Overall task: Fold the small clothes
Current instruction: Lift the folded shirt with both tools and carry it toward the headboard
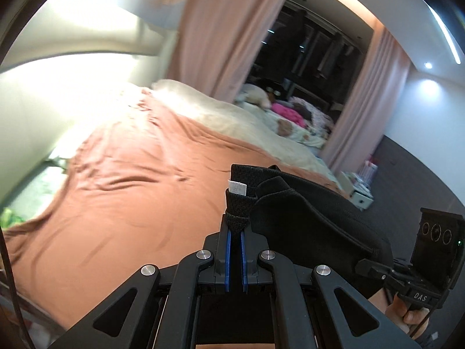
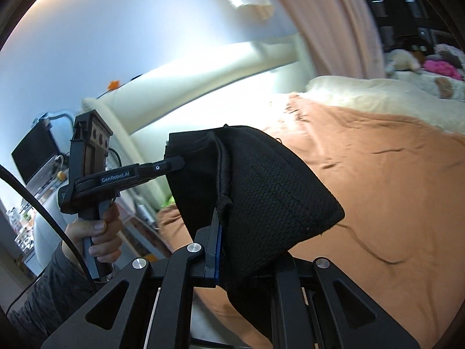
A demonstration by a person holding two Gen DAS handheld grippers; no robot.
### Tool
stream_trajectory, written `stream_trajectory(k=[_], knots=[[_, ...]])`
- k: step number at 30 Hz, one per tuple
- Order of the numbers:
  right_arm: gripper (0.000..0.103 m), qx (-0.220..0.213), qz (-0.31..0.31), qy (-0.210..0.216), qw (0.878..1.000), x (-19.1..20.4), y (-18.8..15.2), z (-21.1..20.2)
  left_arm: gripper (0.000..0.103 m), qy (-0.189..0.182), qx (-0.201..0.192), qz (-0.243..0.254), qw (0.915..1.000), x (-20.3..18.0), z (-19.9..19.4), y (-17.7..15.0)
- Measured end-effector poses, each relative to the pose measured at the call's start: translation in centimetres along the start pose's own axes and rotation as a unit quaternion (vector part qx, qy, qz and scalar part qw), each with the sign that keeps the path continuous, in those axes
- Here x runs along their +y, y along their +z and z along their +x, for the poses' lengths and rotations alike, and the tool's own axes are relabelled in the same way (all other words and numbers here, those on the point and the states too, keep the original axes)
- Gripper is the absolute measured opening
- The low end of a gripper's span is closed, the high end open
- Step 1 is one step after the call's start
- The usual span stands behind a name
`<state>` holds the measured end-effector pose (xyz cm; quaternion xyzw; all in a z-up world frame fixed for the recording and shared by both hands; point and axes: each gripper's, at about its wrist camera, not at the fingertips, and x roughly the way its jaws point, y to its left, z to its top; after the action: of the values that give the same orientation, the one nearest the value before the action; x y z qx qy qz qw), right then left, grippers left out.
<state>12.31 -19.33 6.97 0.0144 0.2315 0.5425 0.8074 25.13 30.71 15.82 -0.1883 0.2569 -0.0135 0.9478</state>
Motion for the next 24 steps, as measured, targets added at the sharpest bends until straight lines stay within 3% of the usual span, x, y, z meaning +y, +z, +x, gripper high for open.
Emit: stream_trajectory(k=[9,16,20,24], knots=[[0.007,0.027,-0.013,0.062,0.998,0.0,1.8,10.3,0.005,0.063,-0.024,-0.029,0.9973,8.8,-4.4,0.3],[0.007,0.057,-0.008,0.104,0.993,1.2,1.0,14.8,0.005,0.111,-0.021,-0.028,0.9933,13.7,-7.0,-0.2],[0.007,0.075,-0.003,0.115,0.991,0.8,0.7,17.3,0.005,0.136,-0.012,-0.037,0.9899,16.8,-6.8,-0.6],[0.007,0.099,0.015,0.125,0.987,-2.6,0.5,20.6,0.005,0.16,0.004,-0.043,0.9861,19.3,-4.1,-0.9]])
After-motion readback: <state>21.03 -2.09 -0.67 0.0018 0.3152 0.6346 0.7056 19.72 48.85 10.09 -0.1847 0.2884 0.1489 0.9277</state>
